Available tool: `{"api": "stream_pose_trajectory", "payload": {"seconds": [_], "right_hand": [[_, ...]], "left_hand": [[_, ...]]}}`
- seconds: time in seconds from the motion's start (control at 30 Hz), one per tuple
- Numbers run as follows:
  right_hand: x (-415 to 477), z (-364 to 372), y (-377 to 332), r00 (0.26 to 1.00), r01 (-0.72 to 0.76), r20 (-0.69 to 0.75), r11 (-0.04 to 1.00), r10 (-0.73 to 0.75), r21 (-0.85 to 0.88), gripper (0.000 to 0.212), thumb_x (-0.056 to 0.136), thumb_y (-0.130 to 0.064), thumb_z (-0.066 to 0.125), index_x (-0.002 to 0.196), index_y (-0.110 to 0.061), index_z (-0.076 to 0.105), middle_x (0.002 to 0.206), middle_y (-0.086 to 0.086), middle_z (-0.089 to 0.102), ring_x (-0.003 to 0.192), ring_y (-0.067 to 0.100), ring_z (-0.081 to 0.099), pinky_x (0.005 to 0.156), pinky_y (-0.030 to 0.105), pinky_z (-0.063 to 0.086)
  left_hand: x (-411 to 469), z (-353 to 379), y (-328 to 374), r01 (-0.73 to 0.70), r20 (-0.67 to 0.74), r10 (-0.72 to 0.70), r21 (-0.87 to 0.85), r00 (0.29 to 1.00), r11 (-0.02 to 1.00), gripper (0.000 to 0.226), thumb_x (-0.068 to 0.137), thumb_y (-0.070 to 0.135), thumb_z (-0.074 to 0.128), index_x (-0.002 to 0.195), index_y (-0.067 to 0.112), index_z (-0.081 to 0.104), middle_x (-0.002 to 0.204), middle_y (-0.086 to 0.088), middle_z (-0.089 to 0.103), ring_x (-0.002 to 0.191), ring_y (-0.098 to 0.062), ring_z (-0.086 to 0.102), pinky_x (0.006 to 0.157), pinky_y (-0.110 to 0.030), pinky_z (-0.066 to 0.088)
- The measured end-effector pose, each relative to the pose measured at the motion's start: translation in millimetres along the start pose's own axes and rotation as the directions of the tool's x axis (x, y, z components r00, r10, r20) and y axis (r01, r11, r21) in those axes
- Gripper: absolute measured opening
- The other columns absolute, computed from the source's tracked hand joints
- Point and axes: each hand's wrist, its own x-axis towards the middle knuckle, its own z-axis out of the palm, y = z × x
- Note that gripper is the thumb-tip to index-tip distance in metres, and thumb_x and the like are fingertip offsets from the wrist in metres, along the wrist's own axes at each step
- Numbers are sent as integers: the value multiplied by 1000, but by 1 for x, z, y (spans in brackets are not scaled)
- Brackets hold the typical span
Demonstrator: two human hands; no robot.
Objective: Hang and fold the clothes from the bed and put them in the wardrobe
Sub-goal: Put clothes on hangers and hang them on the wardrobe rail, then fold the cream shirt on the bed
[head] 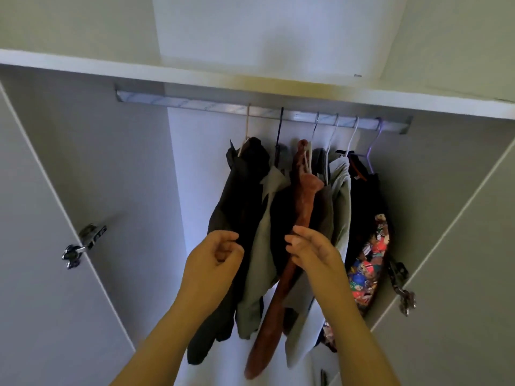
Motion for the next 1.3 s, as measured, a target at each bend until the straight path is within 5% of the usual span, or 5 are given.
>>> {"api": "stream_pose_trajectory", "payload": {"seconds": [0.5,0.63,0.73,1.0,1.3], "right_hand": [[-98,65,-5,928,-28,369,998,45,-52,33,98,-6,52,131,-5,54,125,10,64,96,3,66,84,13,53],[-133,125,-30,891,-52,452,999,46,-1,35,83,-48,65,111,-29,61,116,-5,67,111,14,63,103,38,49],[-163,177,-33,836,-55,548,998,37,16,17,90,-33,67,107,-33,66,105,-19,70,108,4,63,102,39,50],[-222,276,-47,659,-72,751,991,-37,113,20,94,-14,60,112,-20,66,108,-5,72,104,7,66,101,31,49],[-257,345,-55,232,-1,938,964,-257,265,32,86,-37,59,116,-29,65,112,-12,70,110,0,62,92,13,47]], "left_hand": [[-137,-101,-5,210,-218,-219,-65,951,976,18,90,16,64,104,27,65,88,6,69,83,-12,65,66,-14,51],[-167,-165,-5,227,-332,-243,-88,912,970,19,90,11,63,103,25,66,87,3,70,82,-14,66,75,-28,54],[-196,-215,-14,259,-423,-263,-69,867,963,19,90,13,63,104,25,67,87,4,70,80,-12,66,77,-32,54],[-269,-297,-23,312,-684,-239,-16,689,950,19,88,15,65,99,29,66,84,10,71,73,-5,65,65,-20,51],[-318,-319,-14,407,-903,-191,-19,386,913,19,87,15,67,103,25,66,89,8,72,77,-1,66,68,-19,54]]}}
